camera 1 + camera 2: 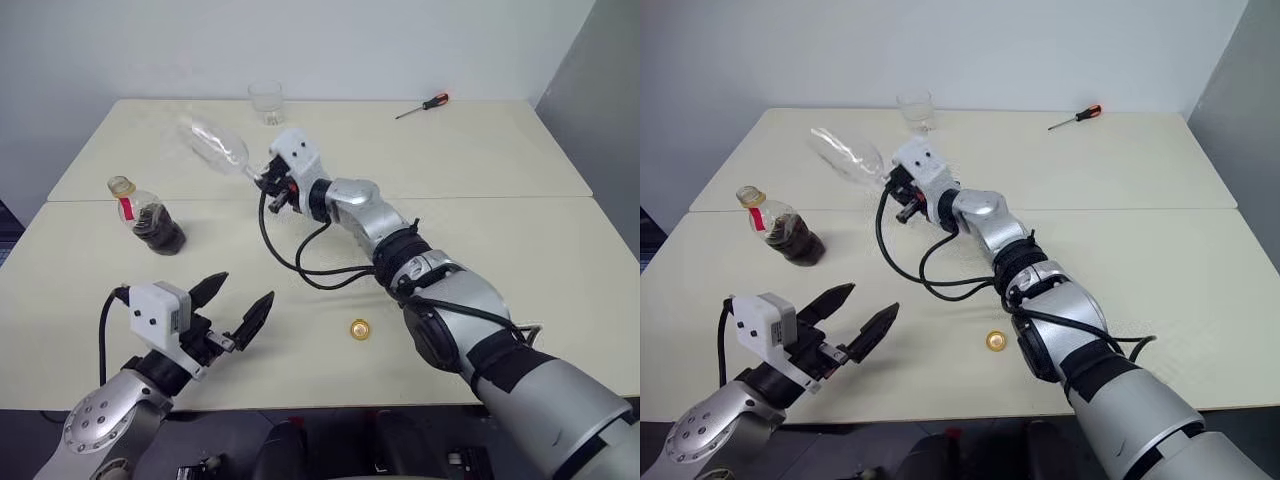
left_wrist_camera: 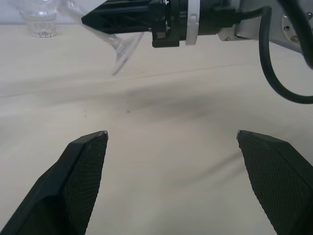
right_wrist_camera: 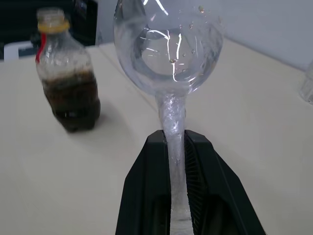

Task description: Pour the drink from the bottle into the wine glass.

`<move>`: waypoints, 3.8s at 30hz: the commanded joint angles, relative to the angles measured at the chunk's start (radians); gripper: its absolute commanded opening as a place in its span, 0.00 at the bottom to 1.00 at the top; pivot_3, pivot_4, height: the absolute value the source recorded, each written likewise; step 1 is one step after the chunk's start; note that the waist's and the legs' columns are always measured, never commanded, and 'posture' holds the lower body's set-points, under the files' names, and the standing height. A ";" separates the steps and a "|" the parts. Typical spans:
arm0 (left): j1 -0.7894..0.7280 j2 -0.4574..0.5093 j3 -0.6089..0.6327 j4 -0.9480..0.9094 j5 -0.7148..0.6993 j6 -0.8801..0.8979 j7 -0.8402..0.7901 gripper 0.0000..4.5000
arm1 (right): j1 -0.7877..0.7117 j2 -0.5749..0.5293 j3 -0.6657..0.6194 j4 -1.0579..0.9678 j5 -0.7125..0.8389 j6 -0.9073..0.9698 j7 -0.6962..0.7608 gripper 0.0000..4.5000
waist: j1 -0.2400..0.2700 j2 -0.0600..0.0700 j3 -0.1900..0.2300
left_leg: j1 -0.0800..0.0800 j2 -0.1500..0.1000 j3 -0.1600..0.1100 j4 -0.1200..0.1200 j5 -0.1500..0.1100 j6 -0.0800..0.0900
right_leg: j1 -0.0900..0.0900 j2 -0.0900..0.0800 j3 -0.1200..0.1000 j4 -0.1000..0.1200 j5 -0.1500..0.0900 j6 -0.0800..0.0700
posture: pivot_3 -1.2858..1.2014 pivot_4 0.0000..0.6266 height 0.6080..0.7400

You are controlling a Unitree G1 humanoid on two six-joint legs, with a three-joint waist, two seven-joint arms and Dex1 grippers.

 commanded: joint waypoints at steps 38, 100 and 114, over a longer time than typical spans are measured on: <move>0.002 0.033 0.066 -0.032 -0.050 0.017 0.009 1.00 | 0.421 0.049 0.131 -0.108 -0.002 -0.187 -0.235 0.03 | 0.000 -0.001 -0.001 | 0.003 0.000 0.001 0.000 0.000 0.000 | 0.003 0.000 0.001 0.001 0.000 0.000 | 0.52 0.24 1.00; -0.033 -0.003 -0.006 0.020 0.002 -0.017 -0.010 1.00 | 0.494 -0.709 0.502 -0.917 -0.224 0.292 0.551 0.64 | 0.025 -0.002 -0.002 | 0.004 -0.001 -0.001 0.001 0.000 0.000 | 0.007 0.000 0.000 -0.005 0.001 0.002 | 0.52 0.24 1.00; 0.001 0.082 -0.054 0.030 -0.075 0.004 -0.193 1.00 | 0.337 -0.626 0.523 -0.778 -0.260 0.217 0.589 0.71 | 0.022 -0.001 -0.001 | 0.004 -0.001 -0.001 0.000 0.000 0.000 | 0.006 0.000 0.000 -0.005 0.001 0.002 | 0.52 0.24 1.00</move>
